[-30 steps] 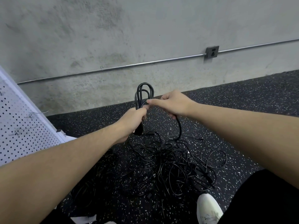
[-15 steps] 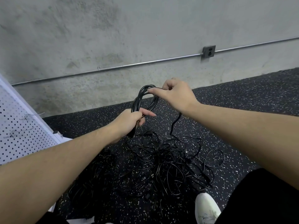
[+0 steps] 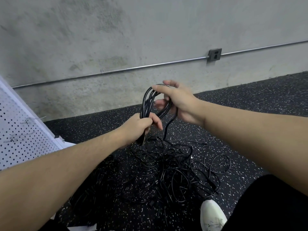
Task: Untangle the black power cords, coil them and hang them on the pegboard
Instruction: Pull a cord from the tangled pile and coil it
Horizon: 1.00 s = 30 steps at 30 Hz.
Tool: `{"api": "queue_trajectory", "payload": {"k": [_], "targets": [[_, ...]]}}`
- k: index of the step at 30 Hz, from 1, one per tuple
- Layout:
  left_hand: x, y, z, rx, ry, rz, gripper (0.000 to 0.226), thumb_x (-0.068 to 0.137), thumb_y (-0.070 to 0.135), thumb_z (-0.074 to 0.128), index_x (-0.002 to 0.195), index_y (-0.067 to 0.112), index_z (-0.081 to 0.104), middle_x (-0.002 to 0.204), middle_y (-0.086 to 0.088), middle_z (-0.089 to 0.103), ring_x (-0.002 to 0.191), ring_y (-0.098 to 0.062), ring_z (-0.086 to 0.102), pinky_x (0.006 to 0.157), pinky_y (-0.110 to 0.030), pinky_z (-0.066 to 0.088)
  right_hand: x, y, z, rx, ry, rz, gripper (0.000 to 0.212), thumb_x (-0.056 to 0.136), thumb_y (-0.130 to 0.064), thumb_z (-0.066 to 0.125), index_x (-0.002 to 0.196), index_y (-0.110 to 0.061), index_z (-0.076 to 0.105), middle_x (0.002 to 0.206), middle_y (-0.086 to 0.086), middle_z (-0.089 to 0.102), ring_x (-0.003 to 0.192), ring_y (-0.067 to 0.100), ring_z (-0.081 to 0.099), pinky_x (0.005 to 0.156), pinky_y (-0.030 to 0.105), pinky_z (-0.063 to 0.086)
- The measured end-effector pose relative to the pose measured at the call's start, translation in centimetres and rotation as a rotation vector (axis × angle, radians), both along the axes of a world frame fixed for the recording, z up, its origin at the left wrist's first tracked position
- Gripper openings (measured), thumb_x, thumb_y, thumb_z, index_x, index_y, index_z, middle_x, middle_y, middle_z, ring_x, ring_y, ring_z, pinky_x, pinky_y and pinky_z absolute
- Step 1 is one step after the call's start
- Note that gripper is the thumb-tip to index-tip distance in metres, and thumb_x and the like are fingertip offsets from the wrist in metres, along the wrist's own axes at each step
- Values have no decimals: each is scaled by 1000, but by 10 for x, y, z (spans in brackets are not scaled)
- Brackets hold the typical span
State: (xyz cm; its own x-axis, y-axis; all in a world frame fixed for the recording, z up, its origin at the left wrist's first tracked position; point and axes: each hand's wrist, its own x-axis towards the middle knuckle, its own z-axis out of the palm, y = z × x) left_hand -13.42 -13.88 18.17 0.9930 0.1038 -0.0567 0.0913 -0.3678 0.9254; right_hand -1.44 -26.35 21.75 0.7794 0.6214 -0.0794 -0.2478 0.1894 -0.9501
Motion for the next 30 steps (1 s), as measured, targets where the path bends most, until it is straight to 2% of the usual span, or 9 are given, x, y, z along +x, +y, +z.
{"api": "queue_trajectory", "payload": {"k": [3, 7, 10, 14, 17, 21, 23, 25, 30], "targets": [[2, -5, -1, -49, 54, -4, 38, 74, 21, 41, 78, 30, 78, 84, -27, 58, 55, -15, 41, 56, -30, 36, -3, 7, 8, 66, 102, -42, 28, 95, -11, 65, 117, -19, 49, 47, -10, 30, 39, 6, 27, 37, 19, 29], [6, -13, 4, -38, 64, -18, 47, 66, 18, 41, 84, 30, 82, 91, 26, 67, 79, -18, 59, 67, -30, 42, -4, 6, 11, 135, 190, -22, 21, 100, -9, 50, 118, -20, 47, 48, -10, 23, 38, 4, 15, 34, 17, 12], [7, -11, 3, -61, 81, -36, 54, 65, 14, 41, 96, 29, 83, 118, 8, 74, 112, -39, 59, 89, -38, 43, -3, 4, 9, 171, 227, 9, 18, 101, -9, 47, 114, -20, 48, 47, -9, 23, 38, 3, 14, 33, 16, 11], [6, -14, 4, -186, 88, -68, 54, 64, 10, 43, 95, 27, 84, 81, -5, 66, 89, -21, 65, 85, -34, 43, 1, 3, 7, 153, 219, 30, 13, 101, -9, 46, 103, -22, 47, 49, -9, 23, 38, 3, 14, 34, 16, 12], [6, -15, 2, -284, 114, -72, 57, 65, 8, 42, 100, 25, 83, 78, 0, 56, 77, -16, 60, 104, -46, 50, 4, 2, 6, 108, 212, 56, 14, 102, -17, 49, 90, -21, 45, 51, -7, 27, 40, 6, 20, 37, 17, 18], [4, -14, 2, -296, 64, -50, 59, 76, 2, 41, 119, 22, 76, 79, 0, 50, 73, -15, 53, 98, -40, 58, 11, -5, -3, 36, 194, 104, 36, 105, -44, 34, 113, -13, 51, 74, 2, 57, 65, 17, 55, 70, 35, 58], [5, -11, 3, -285, 11, -1, 61, 84, -5, 34, 124, 21, 73, 79, 0, 49, 74, -15, 55, 96, -38, 58, 14, -12, -11, -139, 61, 196, 32, 102, -29, 28, 115, -12, 52, 95, 5, 69, 89, 22, 64, 99, 48, 54], [5, -7, 3, -320, -6, 54, 61, 85, -5, 33, 121, 22, 74, 78, 0, 52, 77, -16, 59, 96, -39, 57, 14, -17, -19, -395, -171, 343, 32, 95, -9, 28, 107, -13, 57, 114, 6, 72, 109, 24, 65, 102, 48, 51], [6, -6, 5, -409, -47, 110, 60, 83, -4, 33, 126, 13, 70, 77, 2, 55, 76, -17, 55, 76, -32, 53, 5, -20, -26, -729, -441, 673, 65, 83, 6, 38, 133, -32, 54, 136, -9, 60, 133, 14, 51, 114, 50, 41]]}}
